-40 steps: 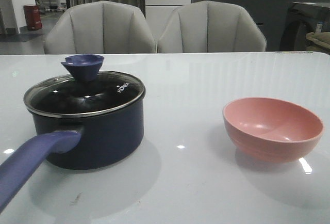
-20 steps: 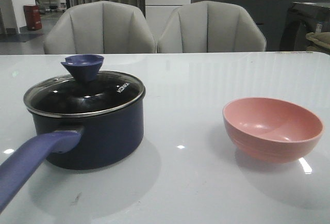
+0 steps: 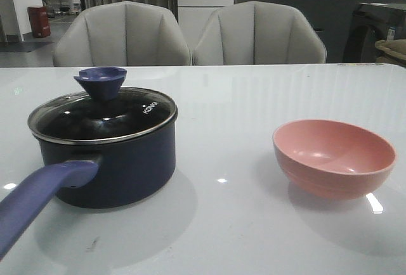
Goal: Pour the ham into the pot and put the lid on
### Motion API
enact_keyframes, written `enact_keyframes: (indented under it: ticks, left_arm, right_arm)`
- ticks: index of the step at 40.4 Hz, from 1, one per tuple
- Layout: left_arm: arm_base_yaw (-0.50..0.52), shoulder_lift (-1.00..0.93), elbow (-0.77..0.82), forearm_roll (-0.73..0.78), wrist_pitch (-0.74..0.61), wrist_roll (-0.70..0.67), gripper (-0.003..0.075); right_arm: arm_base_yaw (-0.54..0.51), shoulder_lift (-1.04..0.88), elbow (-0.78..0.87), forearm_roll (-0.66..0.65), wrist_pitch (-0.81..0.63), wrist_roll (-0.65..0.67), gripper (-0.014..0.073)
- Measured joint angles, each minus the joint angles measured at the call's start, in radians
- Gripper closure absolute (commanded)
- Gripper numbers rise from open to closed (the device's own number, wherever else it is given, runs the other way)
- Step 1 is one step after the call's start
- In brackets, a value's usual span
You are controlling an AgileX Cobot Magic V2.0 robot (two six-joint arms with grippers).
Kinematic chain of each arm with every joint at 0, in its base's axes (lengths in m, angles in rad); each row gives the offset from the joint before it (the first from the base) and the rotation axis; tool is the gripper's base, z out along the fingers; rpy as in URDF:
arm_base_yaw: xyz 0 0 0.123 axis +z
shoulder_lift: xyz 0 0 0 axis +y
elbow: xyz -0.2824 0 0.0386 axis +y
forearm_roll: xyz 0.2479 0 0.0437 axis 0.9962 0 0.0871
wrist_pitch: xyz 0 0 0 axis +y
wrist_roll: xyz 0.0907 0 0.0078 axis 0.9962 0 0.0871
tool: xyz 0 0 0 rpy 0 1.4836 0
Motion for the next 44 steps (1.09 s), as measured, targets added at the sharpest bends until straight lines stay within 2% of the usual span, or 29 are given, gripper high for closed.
enact_keyframes:
  ticks: [7, 12, 21, 28, 44]
  left_arm:
    - [0.0, 0.0, 0.0, 0.0, 0.0, 0.0, 0.0598]
    - [0.0, 0.0, 0.0, 0.0, 0.0, 0.0, 0.0598]
    - [0.0, 0.0, 0.0, 0.0, -0.004, 0.0, 0.0598]
    - [0.0, 0.0, 0.0, 0.0, -0.004, 0.0, 0.0598]
    - [0.0, 0.0, 0.0, 0.0, -0.004, 0.0, 0.0598]
  right_arm:
    - [-0.151, -0.022, 0.042, -0.11, -0.004, 0.131, 0.0408]
    - [-0.209, -0.082, 0.108, -0.145, -0.008, 0.185, 0.0408]
    - [-0.218, -0.178, 0.222, -0.159, -0.037, 0.207, 0.0408]
    - [-0.218, -0.178, 0.23, -0.16, -0.091, 0.209, 0.0408]
    - [-0.218, -0.178, 0.23, -0.16, -0.093, 0.213, 0.0408]
